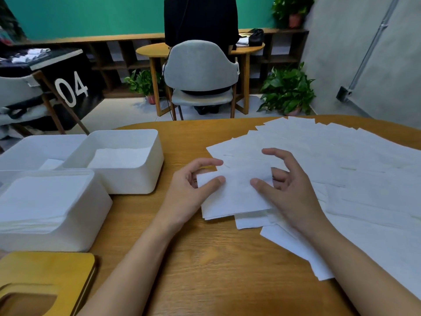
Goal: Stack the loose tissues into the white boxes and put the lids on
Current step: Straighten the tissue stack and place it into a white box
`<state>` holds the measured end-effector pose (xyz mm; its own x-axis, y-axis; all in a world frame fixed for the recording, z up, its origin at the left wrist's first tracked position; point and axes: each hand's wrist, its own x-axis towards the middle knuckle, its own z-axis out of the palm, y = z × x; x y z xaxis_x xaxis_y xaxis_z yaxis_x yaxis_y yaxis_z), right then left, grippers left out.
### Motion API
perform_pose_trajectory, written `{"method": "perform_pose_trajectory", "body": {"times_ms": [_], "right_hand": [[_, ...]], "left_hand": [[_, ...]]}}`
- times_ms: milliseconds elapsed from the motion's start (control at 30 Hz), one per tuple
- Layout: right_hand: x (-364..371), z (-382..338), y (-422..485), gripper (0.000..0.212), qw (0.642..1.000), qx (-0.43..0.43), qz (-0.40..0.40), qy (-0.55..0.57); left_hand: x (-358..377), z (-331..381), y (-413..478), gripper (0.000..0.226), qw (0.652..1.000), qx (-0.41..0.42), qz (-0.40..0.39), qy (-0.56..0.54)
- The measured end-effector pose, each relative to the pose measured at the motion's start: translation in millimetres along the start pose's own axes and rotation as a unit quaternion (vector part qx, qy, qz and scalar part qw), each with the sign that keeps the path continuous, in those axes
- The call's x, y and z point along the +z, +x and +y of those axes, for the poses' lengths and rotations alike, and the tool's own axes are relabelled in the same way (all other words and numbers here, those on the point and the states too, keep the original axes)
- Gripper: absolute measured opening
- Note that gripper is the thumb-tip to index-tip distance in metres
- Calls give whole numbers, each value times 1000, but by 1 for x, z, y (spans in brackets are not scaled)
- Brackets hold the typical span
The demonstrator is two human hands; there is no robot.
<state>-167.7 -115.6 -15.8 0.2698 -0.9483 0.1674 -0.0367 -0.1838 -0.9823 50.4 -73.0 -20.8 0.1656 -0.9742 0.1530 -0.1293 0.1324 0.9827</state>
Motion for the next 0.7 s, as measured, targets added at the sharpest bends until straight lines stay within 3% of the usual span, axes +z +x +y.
{"method": "perform_pose_trajectory", "body": {"times_ms": [133, 233, 300, 400, 533, 600, 700], "right_hand": [[-7, 2, 1, 44, 999, -16, -40, -7], [-11, 3, 2, 19, 989, -48, -96, -102], [-13, 7, 3, 25, 990, -38, -76, -116], [-25, 11, 11, 33, 993, -39, 14, -112], [-39, 15, 17, 45, 991, -33, 51, -116], [-39, 18, 17, 47, 991, -31, 54, -116], [-37, 20, 18, 46, 991, -38, 59, -116]], "left_hand": [[9, -8, 4, 25, 999, 14, 39, -4], [16, -7, 2, 30, 999, 26, 20, -14], [19, -10, 2, 37, 999, 48, 17, 10], [17, -23, 6, 47, 978, 103, 37, 180], [14, -31, 7, 35, 927, 163, -81, 329], [14, -34, 6, 36, 918, 153, -123, 345], [14, -36, 6, 27, 917, 170, -109, 345]]}}
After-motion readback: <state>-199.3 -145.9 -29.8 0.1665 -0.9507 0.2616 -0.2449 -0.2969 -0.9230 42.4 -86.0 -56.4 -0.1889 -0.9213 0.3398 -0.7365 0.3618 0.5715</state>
